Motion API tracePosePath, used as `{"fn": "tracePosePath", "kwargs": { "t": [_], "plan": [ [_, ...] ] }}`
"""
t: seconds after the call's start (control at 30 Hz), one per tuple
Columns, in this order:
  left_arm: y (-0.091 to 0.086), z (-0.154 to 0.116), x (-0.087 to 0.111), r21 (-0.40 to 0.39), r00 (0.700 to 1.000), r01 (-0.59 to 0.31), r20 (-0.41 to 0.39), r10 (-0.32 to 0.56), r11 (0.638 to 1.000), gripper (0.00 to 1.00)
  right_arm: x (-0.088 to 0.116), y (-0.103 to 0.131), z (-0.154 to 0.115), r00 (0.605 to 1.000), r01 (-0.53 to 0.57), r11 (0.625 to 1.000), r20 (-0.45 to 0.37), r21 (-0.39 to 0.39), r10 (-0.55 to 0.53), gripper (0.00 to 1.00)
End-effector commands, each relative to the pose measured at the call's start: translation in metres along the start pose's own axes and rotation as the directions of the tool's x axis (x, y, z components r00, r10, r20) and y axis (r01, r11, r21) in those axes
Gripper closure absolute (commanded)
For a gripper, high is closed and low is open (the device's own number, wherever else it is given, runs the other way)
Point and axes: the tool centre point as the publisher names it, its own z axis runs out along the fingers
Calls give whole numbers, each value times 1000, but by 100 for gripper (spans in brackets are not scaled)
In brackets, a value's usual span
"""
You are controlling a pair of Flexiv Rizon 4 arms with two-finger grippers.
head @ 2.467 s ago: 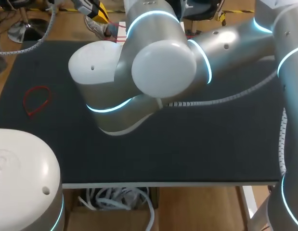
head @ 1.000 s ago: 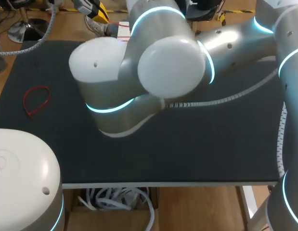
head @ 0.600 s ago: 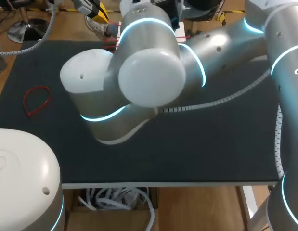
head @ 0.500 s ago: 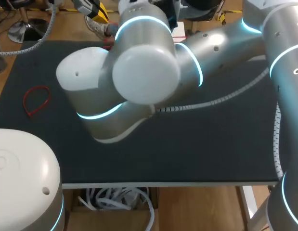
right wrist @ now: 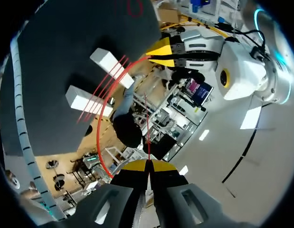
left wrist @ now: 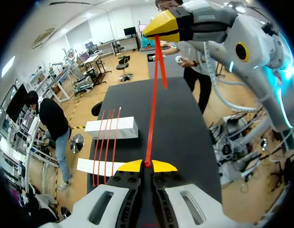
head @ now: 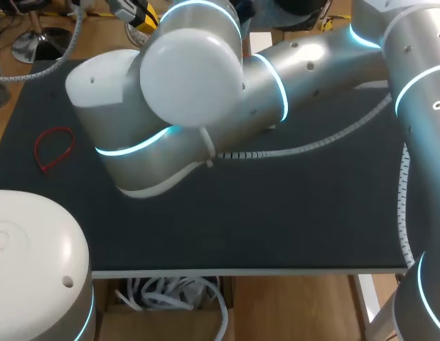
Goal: Grab the tape and strap the tape.
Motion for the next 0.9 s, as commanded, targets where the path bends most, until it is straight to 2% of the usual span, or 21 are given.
{"fn": "tracePosePath", "kwargs": {
  "t": [0.03,0.5,0.9],
  "plan": [
    [0,-1,-1,-3,1000,1,-3,-1,1000,100,3,11,6,999,15,998,31,61,-17,100],
    [0,-1,-1,-3,1000,1,-3,-1,1000,100,-1,36,18,996,-51,991,77,123,42,100],
    [0,-1,-1,-3,1000,1,-3,-1,1000,100,-6,49,21,995,-61,991,82,123,51,100]
  ]
}}
